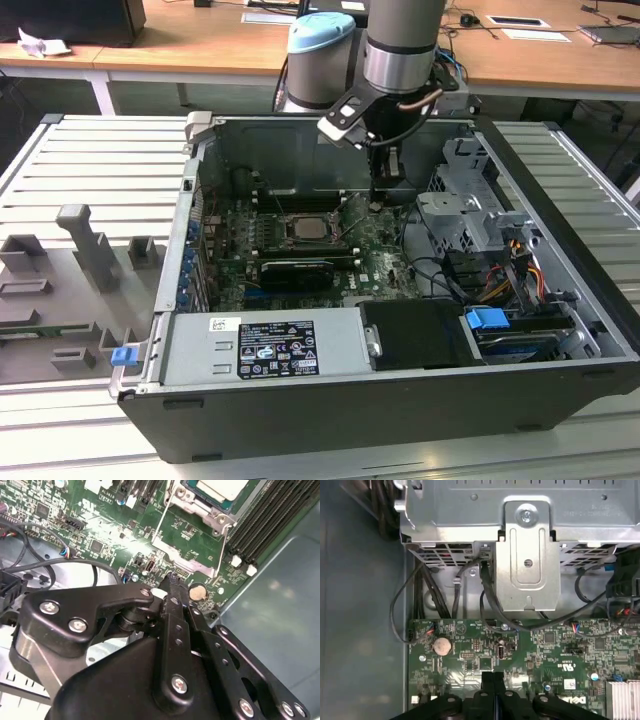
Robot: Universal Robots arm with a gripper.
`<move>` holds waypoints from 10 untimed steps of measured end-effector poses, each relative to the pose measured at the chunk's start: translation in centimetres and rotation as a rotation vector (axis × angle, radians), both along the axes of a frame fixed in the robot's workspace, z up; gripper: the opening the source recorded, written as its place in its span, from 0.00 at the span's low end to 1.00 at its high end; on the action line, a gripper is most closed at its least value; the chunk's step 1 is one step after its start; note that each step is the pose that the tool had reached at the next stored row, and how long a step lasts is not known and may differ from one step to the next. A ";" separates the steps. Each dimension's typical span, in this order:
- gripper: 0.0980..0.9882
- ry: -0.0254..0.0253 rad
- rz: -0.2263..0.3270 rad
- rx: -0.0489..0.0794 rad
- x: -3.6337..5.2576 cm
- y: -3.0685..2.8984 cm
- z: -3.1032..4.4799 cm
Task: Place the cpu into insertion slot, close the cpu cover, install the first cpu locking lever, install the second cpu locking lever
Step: 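Close the cpu cover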
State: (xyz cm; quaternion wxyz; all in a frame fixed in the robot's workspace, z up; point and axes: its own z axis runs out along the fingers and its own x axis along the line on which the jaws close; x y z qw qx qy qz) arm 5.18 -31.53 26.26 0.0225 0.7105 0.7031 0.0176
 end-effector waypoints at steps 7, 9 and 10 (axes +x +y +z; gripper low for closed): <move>0.01 0.0056 0.003 0.000 -0.11 -0.32 -1.13; 0.01 0.0055 0.003 0.000 -0.15 -0.31 -1.14; 0.01 0.0055 0.003 0.000 -0.18 -0.31 -1.14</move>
